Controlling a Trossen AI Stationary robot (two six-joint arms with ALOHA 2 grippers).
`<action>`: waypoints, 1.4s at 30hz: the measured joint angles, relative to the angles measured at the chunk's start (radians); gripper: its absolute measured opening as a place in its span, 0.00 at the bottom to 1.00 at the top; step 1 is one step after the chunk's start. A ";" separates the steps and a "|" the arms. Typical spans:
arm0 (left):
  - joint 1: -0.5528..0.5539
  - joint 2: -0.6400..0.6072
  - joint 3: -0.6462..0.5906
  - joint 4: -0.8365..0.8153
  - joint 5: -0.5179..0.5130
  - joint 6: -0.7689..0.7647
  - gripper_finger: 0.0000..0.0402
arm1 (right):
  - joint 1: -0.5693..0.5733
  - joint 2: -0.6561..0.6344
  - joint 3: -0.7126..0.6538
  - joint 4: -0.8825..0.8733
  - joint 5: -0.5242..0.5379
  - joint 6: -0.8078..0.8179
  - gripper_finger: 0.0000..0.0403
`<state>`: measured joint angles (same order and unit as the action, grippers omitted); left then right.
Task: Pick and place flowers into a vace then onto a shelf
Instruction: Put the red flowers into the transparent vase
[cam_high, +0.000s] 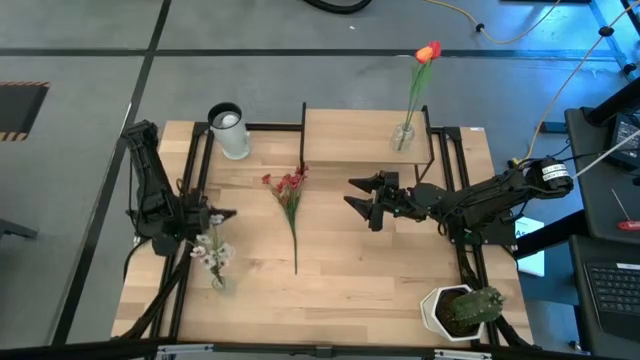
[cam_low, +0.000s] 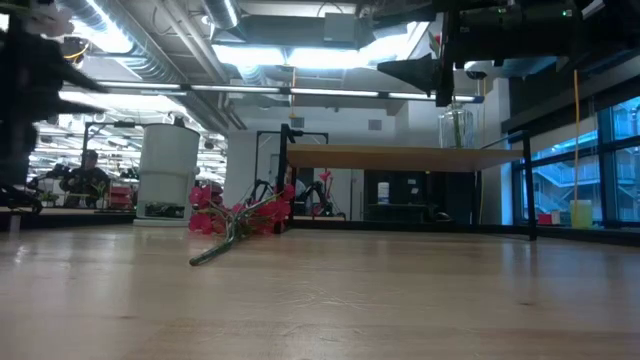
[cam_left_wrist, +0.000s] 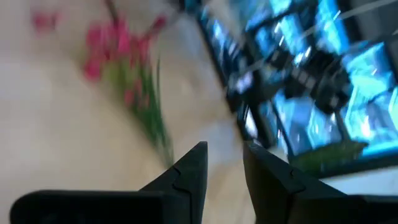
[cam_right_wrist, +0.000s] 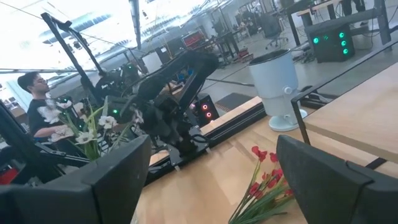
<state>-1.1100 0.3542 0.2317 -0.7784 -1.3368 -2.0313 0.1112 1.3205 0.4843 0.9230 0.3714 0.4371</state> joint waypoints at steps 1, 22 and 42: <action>0.010 0.000 0.000 0.000 -0.037 0.020 0.24 | 0.000 0.000 0.000 0.000 0.000 -0.005 0.87; 0.035 0.000 0.000 0.062 -0.188 0.415 0.24 | 0.000 0.000 0.000 -0.001 0.000 0.000 0.87; 0.035 0.000 0.000 0.073 0.023 0.541 0.24 | 0.000 0.000 0.000 0.000 0.001 0.002 0.87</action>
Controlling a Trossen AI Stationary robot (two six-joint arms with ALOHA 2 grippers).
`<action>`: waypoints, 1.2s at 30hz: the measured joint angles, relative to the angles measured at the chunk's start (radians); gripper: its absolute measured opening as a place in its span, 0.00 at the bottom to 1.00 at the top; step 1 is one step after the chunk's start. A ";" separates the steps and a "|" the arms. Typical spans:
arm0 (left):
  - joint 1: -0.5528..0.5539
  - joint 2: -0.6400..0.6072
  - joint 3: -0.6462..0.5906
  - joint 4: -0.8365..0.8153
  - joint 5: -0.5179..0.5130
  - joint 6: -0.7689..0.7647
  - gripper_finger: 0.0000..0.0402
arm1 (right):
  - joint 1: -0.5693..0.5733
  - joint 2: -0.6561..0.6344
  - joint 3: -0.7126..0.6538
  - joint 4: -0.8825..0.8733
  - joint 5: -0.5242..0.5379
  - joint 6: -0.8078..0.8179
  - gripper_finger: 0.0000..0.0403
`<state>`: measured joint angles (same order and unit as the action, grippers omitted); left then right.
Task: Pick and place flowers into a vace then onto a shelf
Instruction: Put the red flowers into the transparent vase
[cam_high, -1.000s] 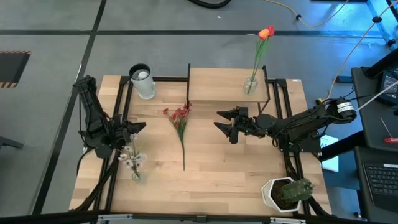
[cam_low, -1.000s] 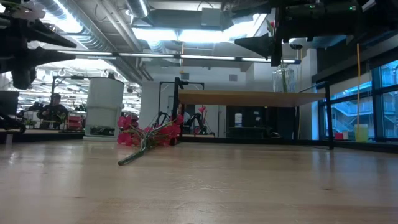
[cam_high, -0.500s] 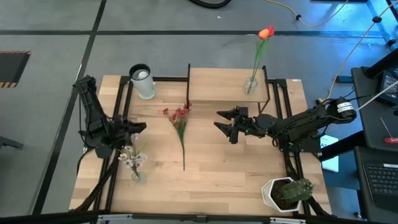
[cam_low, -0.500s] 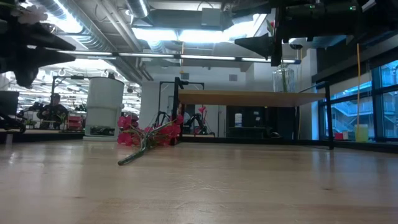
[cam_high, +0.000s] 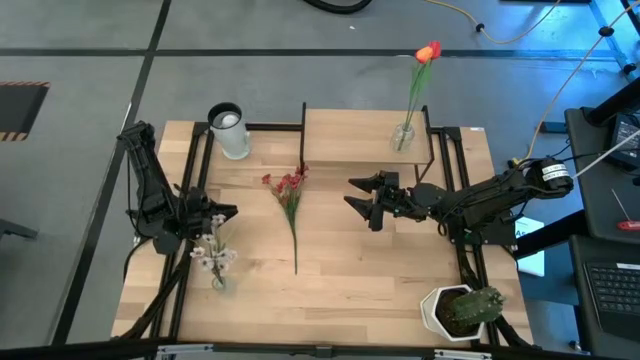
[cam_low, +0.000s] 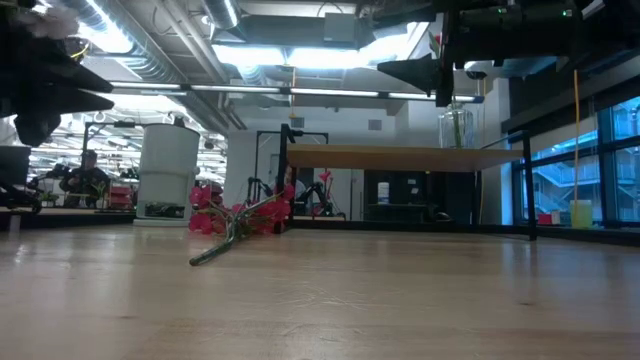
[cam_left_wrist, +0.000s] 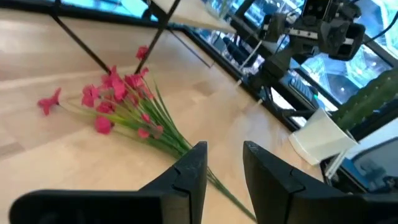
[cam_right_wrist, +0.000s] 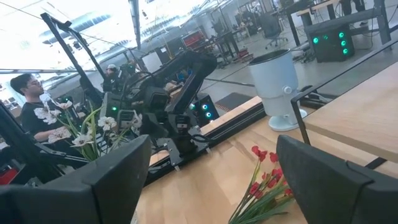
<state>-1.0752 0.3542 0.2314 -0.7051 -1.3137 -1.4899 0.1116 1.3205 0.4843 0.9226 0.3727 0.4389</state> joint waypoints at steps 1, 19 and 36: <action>0.000 0.000 0.000 0.000 0.002 -0.010 0.24 | 0.000 0.000 0.000 0.000 0.000 0.001 0.87; -0.001 0.000 0.000 0.043 0.039 -0.034 0.24 | 0.048 0.266 0.752 -1.120 0.184 0.159 0.87; -0.001 0.000 0.000 0.055 0.165 -0.007 0.24 | 0.071 0.817 1.224 -1.431 0.187 0.480 0.87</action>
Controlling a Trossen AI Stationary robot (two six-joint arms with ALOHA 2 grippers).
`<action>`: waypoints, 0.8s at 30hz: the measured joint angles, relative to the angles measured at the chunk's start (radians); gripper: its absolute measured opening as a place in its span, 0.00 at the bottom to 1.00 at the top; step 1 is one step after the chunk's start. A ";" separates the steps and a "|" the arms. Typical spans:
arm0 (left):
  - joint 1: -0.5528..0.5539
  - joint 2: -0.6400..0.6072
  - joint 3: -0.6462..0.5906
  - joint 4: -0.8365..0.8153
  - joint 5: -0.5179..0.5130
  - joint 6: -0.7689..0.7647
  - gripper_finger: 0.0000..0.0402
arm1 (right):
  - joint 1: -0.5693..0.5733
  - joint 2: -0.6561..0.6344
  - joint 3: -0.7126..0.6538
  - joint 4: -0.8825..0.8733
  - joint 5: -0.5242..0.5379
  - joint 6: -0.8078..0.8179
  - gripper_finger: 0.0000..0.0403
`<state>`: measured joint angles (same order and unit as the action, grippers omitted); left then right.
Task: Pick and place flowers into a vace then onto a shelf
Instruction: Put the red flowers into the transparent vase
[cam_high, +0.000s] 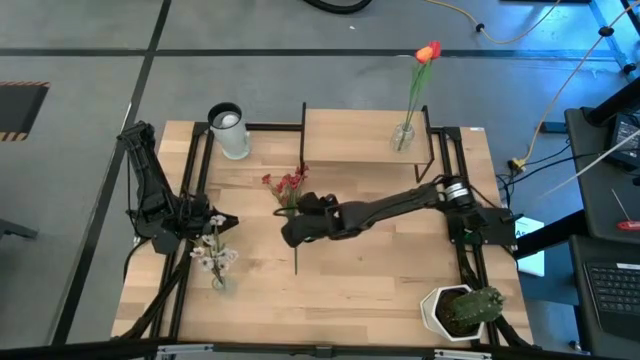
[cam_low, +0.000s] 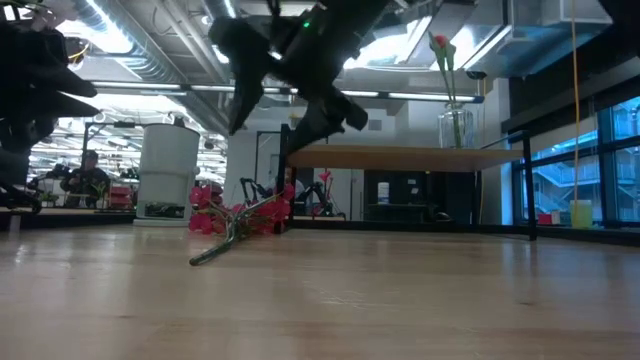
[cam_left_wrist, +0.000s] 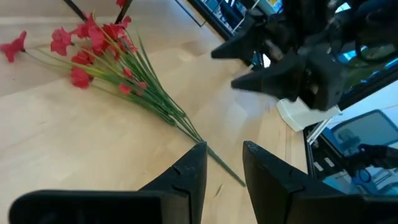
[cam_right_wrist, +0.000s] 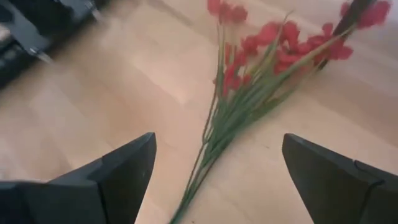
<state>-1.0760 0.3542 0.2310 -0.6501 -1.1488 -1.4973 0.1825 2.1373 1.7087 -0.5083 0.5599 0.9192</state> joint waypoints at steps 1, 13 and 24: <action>0.000 0.000 0.000 -0.001 0.000 0.010 0.24 | 0.000 0.022 0.031 -0.030 -0.001 0.020 0.87; 0.000 0.000 0.000 -0.004 -0.010 0.045 0.24 | -0.011 0.191 0.265 -0.322 -0.067 0.148 0.87; 0.000 0.000 0.000 -0.005 -0.011 0.045 0.24 | -0.014 0.230 0.265 -0.262 -0.108 0.148 0.87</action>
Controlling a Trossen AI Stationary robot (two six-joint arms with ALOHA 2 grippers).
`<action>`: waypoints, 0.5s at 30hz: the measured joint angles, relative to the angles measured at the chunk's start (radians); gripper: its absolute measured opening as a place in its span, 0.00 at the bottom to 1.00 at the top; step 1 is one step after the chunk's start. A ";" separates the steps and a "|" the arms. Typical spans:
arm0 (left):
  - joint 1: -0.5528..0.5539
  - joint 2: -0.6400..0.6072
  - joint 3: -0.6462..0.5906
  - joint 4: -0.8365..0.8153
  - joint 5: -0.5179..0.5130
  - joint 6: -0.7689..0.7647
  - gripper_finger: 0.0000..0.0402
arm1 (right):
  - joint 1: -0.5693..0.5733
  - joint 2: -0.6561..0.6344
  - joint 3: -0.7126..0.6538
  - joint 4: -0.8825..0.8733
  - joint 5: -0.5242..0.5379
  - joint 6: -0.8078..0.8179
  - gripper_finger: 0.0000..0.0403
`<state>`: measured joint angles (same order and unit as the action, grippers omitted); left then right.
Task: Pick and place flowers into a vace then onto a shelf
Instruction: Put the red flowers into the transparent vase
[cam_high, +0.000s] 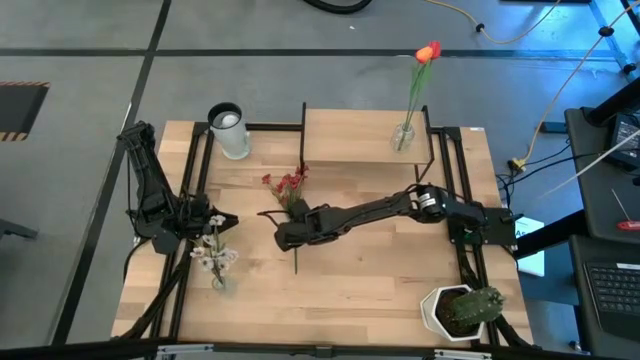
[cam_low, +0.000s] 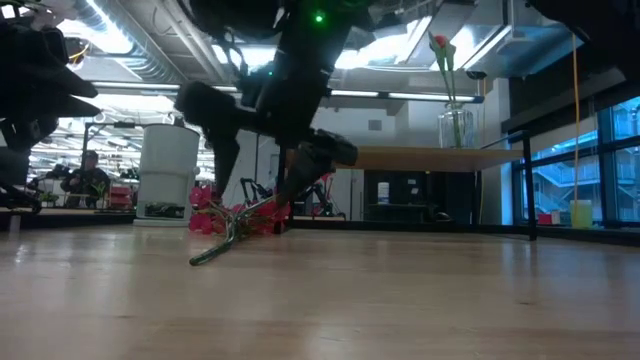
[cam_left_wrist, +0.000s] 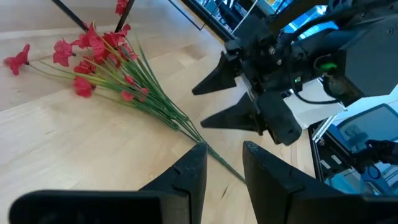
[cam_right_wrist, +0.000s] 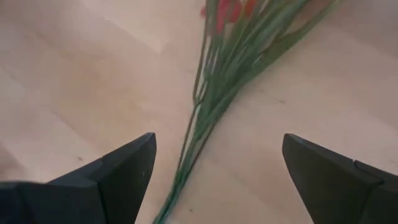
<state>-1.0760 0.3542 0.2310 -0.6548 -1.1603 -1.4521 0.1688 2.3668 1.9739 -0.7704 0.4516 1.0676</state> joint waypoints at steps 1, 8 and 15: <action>0.000 0.000 0.000 0.000 0.000 0.000 0.24 | 0.000 0.008 0.000 0.018 -0.002 -0.005 0.87; 0.000 0.000 0.000 -0.005 0.000 0.000 0.24 | 0.000 0.029 0.000 0.043 -0.008 -0.026 0.87; 0.000 0.000 0.000 -0.011 -0.006 0.000 0.24 | -0.001 0.029 0.000 0.049 -0.009 -0.026 0.87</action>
<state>-1.0760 0.3542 0.2310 -0.6657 -1.1662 -1.4517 0.1676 2.3959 1.9736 -0.7213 0.4427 1.0412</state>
